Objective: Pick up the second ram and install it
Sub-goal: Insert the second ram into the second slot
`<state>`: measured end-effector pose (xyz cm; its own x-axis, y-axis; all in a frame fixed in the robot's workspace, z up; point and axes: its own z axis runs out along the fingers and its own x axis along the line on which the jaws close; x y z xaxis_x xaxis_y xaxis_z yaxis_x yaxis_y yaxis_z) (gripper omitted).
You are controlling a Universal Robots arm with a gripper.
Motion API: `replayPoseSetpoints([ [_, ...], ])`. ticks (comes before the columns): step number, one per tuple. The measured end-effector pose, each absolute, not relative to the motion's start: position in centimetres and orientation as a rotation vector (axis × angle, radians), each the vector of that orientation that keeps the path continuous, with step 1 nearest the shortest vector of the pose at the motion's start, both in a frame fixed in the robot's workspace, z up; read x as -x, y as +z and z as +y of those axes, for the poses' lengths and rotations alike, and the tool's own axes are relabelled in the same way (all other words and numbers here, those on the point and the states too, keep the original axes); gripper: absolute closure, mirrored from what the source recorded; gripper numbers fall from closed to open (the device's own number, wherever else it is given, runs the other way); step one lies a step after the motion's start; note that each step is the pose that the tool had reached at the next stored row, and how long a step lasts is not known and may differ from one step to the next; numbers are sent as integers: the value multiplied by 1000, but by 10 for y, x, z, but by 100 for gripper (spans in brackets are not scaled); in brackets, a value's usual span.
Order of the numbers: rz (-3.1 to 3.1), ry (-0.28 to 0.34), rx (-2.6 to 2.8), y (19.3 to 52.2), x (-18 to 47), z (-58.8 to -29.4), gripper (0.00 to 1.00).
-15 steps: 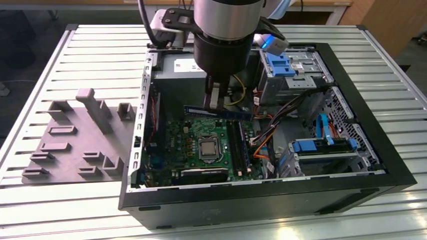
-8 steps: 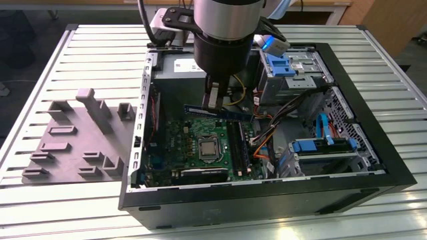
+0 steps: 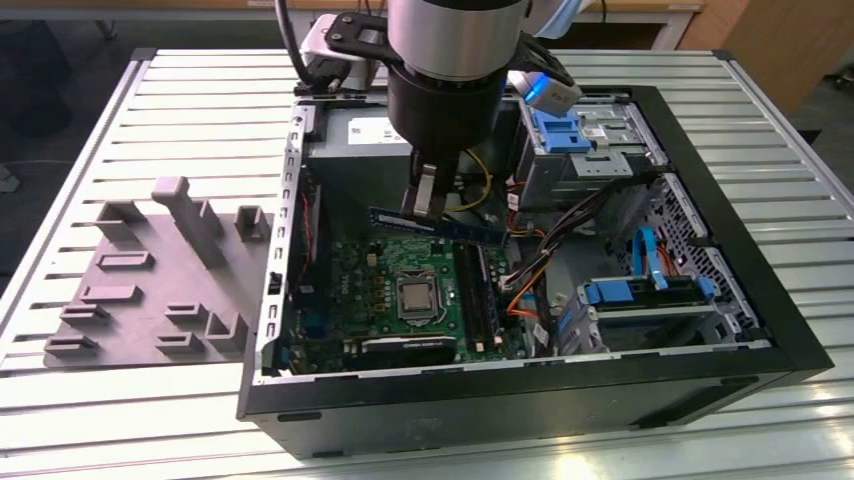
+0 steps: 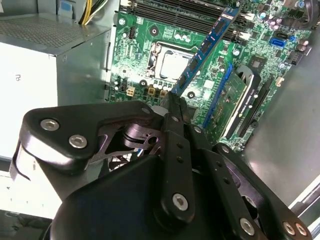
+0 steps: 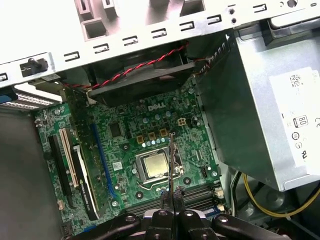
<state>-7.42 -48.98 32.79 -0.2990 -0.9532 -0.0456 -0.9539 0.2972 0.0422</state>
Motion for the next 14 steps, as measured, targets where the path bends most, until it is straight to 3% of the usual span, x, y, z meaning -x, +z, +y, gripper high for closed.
replayPoseSetpoints([
  [14, 2594, 95, 1744, 328, 74, -490, 89],
])
